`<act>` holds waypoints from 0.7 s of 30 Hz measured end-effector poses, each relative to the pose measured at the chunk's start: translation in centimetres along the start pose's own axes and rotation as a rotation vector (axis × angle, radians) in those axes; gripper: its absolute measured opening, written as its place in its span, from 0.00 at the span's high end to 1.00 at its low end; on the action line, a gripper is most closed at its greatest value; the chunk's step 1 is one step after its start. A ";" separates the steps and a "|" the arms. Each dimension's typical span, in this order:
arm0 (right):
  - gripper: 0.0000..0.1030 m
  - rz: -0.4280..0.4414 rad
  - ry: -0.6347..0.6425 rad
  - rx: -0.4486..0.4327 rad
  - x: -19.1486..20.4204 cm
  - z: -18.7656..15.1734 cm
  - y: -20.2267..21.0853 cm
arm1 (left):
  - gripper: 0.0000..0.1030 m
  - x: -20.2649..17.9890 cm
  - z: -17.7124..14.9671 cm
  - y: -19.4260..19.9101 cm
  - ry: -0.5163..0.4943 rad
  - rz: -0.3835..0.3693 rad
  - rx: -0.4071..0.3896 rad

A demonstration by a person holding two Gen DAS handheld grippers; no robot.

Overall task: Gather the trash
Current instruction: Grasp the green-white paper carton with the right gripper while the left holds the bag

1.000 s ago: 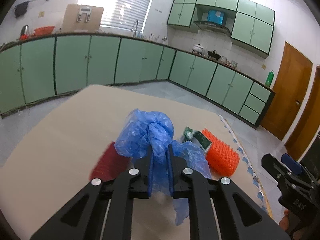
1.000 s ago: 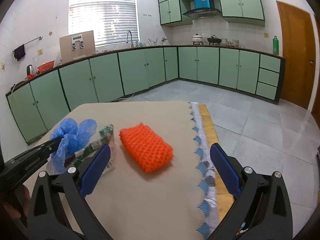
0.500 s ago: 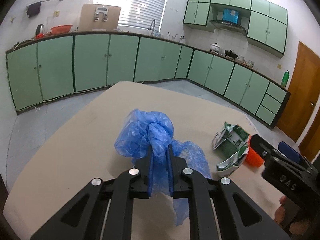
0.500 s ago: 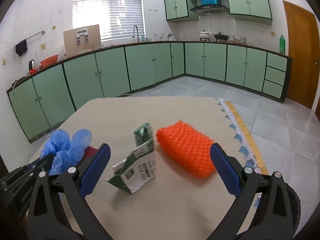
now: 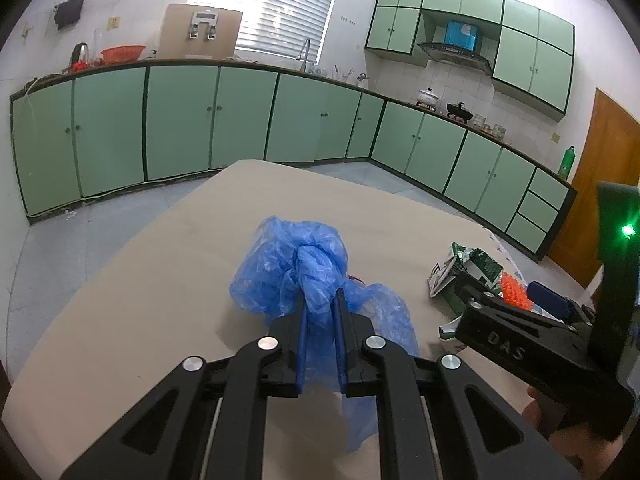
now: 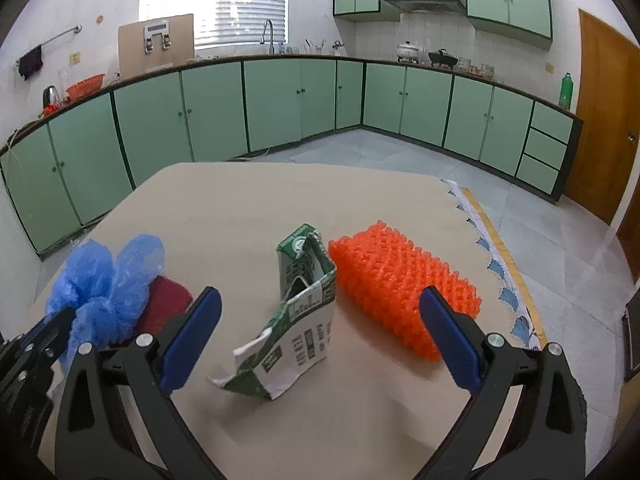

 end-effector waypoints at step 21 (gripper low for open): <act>0.94 0.157 0.038 0.052 -0.6 -0.9 2.0 | 0.89 -1.9 0.7 0.6 -0.028 -0.046 -0.008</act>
Point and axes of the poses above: each gripper's, at about its wrist camera, not at the fingertips, and y roughly against the way its jaws point, x to its left, z to its top, the point moved 8 cm from there along -y, roughly the way its jaws point, and after that the axes turned 9 degrees about -z, right-handed, at the moved point
